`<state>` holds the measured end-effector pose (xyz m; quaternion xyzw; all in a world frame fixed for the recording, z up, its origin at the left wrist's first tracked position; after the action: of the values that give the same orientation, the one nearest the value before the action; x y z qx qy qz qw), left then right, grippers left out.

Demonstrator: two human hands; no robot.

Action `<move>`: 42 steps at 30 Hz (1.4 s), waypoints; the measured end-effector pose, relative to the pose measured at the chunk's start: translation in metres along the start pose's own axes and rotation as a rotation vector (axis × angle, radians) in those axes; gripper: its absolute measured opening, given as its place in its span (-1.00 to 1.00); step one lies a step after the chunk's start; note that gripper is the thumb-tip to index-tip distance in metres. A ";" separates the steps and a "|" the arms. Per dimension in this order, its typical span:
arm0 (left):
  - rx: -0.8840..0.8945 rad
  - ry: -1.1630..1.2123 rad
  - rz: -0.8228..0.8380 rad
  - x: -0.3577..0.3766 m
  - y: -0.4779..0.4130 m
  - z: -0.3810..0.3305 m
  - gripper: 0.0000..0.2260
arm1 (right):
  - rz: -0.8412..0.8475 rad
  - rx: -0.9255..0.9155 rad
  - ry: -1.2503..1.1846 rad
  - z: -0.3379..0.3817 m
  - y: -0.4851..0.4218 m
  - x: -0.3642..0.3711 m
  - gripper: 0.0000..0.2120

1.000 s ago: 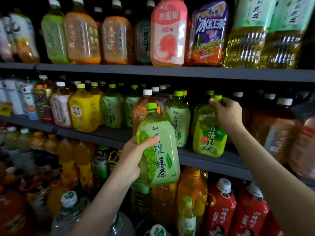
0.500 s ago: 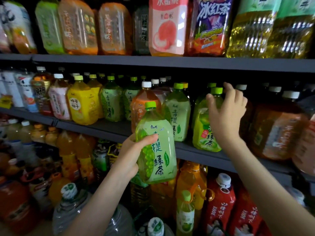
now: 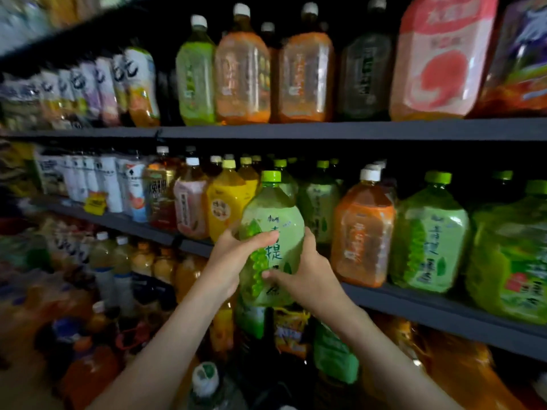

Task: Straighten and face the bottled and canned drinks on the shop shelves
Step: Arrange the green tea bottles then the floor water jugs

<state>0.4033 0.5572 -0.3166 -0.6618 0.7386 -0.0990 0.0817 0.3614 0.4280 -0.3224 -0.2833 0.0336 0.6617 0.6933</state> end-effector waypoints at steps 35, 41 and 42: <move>0.044 -0.944 -0.325 -0.002 -0.075 0.004 -0.10 | -0.076 0.029 0.131 -0.037 -0.094 0.028 -0.23; 0.122 -0.931 -0.409 0.026 -0.052 -0.012 -0.25 | -0.494 -0.350 0.110 0.013 -0.014 -0.050 -0.60; 0.185 -0.916 -0.418 0.038 -0.042 -0.020 -0.29 | -0.647 -0.408 0.107 0.015 0.005 -0.074 -0.62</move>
<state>0.4346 0.5153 -0.2859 -0.7608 0.4669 0.1221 0.4338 0.3423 0.3682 -0.2806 -0.4455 -0.1537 0.3860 0.7930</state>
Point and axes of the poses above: each hand's wrist, its own y-axis away from the middle knuckle, its own x-axis out of the palm, z = x × y, the point moved 8 cm from there along -y, towards the middle knuckle, and after that the axes turned 10 degrees about -y, right-handed, at the moved point
